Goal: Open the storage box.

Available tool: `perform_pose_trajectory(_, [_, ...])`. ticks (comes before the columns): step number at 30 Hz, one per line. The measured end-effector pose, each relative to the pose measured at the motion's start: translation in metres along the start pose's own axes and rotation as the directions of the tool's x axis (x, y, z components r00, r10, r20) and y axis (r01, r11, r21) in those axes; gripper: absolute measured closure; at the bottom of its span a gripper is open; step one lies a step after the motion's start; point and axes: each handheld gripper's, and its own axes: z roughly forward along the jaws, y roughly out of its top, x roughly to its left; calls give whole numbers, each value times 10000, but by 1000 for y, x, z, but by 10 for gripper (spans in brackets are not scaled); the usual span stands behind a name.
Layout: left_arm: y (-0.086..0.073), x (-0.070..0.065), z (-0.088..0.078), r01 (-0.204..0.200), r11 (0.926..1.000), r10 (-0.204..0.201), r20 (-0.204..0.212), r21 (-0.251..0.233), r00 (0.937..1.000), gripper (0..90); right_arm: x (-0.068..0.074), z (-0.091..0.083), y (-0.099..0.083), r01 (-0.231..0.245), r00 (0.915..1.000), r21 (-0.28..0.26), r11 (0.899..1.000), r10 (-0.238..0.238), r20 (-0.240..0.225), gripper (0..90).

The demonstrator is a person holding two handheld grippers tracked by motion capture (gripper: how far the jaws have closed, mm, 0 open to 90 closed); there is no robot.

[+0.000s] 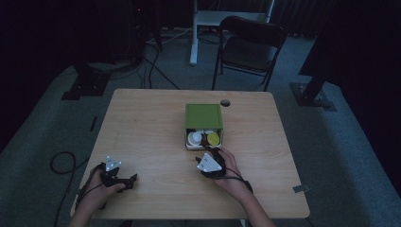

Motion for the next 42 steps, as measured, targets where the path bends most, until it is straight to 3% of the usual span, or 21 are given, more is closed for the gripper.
perform_pose_trajectory(8, [0,0,0,4,10000,-4,0,-12,10000,0,-4,10,3,675,9975,-108,9977,-677,-214,482])
perform_pose_trajectory(13, [0,0,0,4,10000,-4,0,-12,10000,0,-5,18,4,1716,9850,158,9850,-1713,-190,490])
perform_pose_trajectory(19, [0,0,0,3,10000,-3,-1,-16,10000,0,-4,24,3,2225,9749,516,9736,-2216,-228,516])
perform_pose_trajectory(23, [0,0,0,3,10000,-3,-1,-13,10000,0,-2,26,3,2759,9612,717,9585,-2758,-109,524])
perform_pose_trajectory(25, [0,0,0,2,10000,-2,-1,-13,10000,0,-1,27,3,3101,9504,892,9465,-3110,-38,531])
perform_pose_trajectory(33, [0,0,0,2,10000,-2,-1,-14,10000,0,-1,30,4,3489,9357,1163,9299,-3525,112,579])
perform_pose_trajectory(37, [0,0,0,4,10000,-4,-2,-15,10000,0,3,32,5,4199,9034,1493,8952,-4280,257,575])
perform_pose_trajectory(42, [0,0,0,3,10000,-3,-2,-18,10000,0,3,33,5,4201,9018,1656,8922,-4309,337,598])
